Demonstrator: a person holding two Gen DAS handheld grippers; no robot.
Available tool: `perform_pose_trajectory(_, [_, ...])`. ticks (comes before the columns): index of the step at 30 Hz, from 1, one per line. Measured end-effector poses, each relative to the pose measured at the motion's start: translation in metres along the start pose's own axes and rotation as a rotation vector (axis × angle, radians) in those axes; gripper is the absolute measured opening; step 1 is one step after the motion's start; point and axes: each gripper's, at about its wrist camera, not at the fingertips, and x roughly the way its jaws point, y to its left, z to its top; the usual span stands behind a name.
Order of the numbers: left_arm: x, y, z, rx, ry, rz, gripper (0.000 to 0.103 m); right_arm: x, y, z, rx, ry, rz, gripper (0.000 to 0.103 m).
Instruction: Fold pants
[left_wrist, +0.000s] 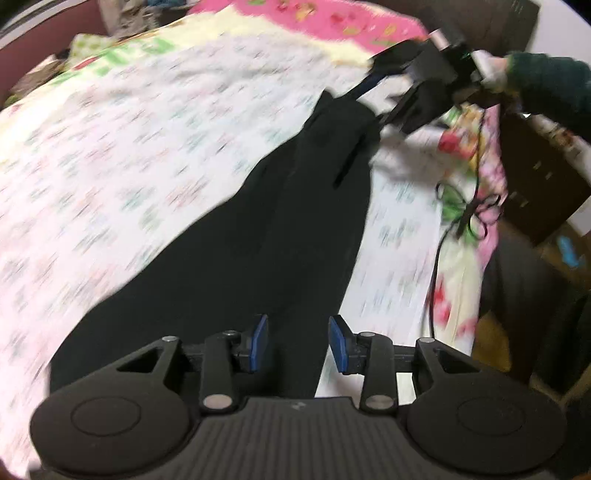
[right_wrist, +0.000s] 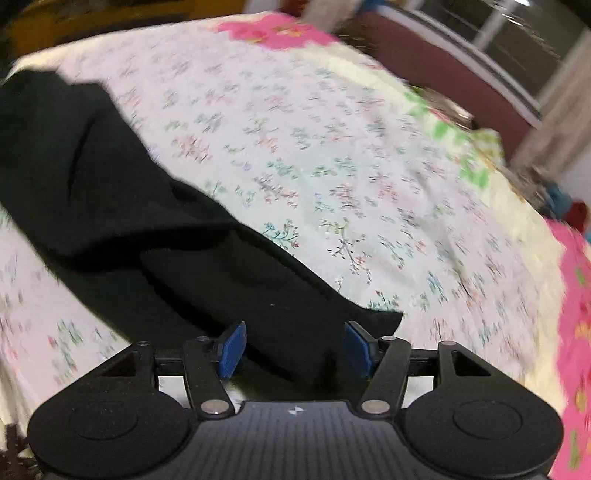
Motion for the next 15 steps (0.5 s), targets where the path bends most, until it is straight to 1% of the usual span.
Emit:
perform_pose_trajectory(1, [0.010, 0.002, 0.007, 0.006, -0.004, -0.018, 0.044, 0.006, -0.006, 0.004, -0.030, 0.013, 0.041, 0.053])
perform_pose_trajectory(3, [0.022, -0.001, 0.020, 0.018, -0.002, -0.039, 0.044, 0.018, -0.018, 0.008, -0.082, 0.025, 0.096, 0.053])
perform_pose_trajectory(5, [0.035, 0.000, 0.026, 0.005, 0.003, -0.075, 0.044, 0.017, -0.027, 0.014, -0.083, 0.021, 0.133, 0.053])
perform_pose_trajectory(8, [0.051, 0.005, 0.034, -0.020, 0.014, -0.126, 0.045, 0.023, -0.039, 0.020, -0.118, 0.016, 0.192, 0.060])
perform_pose_trajectory(9, [0.059, 0.007, 0.037, -0.028, 0.018, -0.134, 0.046, 0.030, -0.041, 0.021, -0.140, 0.041, 0.222, 0.065])
perform_pose_trajectory(10, [0.068, 0.009, 0.039, -0.035, 0.018, -0.139, 0.046, 0.041, -0.041, 0.023, -0.150, 0.078, 0.263, 0.065])
perform_pose_trajectory(12, [0.079, 0.013, 0.042, -0.055, 0.020, -0.151, 0.046, 0.051, -0.042, 0.027, -0.149, 0.139, 0.323, 0.061])
perform_pose_trajectory(15, [0.089, 0.015, 0.040, -0.061, 0.025, -0.184, 0.047, 0.038, -0.045, 0.028, -0.106, 0.158, 0.409, 0.062])
